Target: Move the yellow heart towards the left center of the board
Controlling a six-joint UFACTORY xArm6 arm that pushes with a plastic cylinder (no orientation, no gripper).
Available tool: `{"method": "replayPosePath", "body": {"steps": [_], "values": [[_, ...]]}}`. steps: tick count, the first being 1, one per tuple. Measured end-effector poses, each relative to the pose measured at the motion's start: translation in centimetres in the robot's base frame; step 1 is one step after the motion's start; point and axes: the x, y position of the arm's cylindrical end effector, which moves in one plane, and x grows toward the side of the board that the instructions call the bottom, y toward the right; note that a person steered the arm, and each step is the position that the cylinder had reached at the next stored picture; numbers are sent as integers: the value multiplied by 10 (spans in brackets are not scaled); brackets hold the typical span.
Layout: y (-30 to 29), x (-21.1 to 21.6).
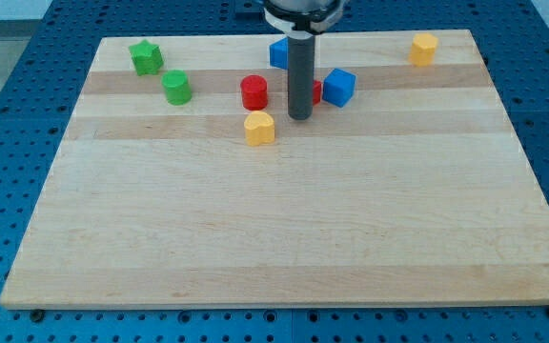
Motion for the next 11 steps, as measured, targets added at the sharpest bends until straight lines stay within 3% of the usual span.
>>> {"method": "replayPosePath", "body": {"steps": [7, 11], "values": [[-111, 71], [-167, 70]]}}
